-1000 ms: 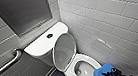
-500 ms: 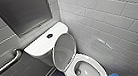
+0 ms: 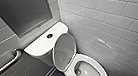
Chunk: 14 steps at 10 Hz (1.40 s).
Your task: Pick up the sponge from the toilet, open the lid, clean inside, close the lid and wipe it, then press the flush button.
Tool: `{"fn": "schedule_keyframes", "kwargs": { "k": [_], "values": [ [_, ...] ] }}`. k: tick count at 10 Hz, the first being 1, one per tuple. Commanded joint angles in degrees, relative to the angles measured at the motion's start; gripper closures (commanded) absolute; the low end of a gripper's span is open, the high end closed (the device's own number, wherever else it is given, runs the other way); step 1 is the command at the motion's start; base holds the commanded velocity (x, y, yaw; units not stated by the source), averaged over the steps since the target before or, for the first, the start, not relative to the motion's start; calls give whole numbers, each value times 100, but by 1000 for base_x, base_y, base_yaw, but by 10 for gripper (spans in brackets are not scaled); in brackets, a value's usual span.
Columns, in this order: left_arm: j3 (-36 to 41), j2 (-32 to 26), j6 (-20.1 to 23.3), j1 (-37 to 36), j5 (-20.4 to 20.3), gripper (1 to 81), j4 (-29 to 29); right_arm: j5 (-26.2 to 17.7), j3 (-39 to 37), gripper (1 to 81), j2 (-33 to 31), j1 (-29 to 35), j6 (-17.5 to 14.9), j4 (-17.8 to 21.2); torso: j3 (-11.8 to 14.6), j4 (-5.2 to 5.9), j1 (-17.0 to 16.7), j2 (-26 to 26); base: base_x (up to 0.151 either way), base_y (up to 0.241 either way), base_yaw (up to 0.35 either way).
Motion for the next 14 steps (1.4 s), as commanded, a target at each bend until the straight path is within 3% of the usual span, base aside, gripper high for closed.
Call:
{"fn": "schedule_keyframes", "kwargs": {
  "k": [1,3,5,8,13,14],
  "values": [
    [37,4,14,125,153,10,27,-101,326,811,-444,13,-49,-45,0,0,0,0,0,0,0],
    [37,4,14,125,153,10,36,164,729,811,-672,319,-67,-71,0,0,0,-2,0,0,0],
    [37,-5,14,125,153,10,45,68,985,811,-787,1075,-32,-106,0,0,0,-2,0,0,0],
    [37,4,14,125,153,10,45,-573,1215,811,-568,1902,-14,-106,0,0,0,-2,0,0,0],
    [37,13,14,117,179,10,45,-1189,317,811,109,2596,12,-54,0,0,0,-2,0,0,0],
    [37,13,14,117,179,10,45,-1286,352,811,162,2773,12,-62,0,176,0,-2,0,0,0]
  ]
}}
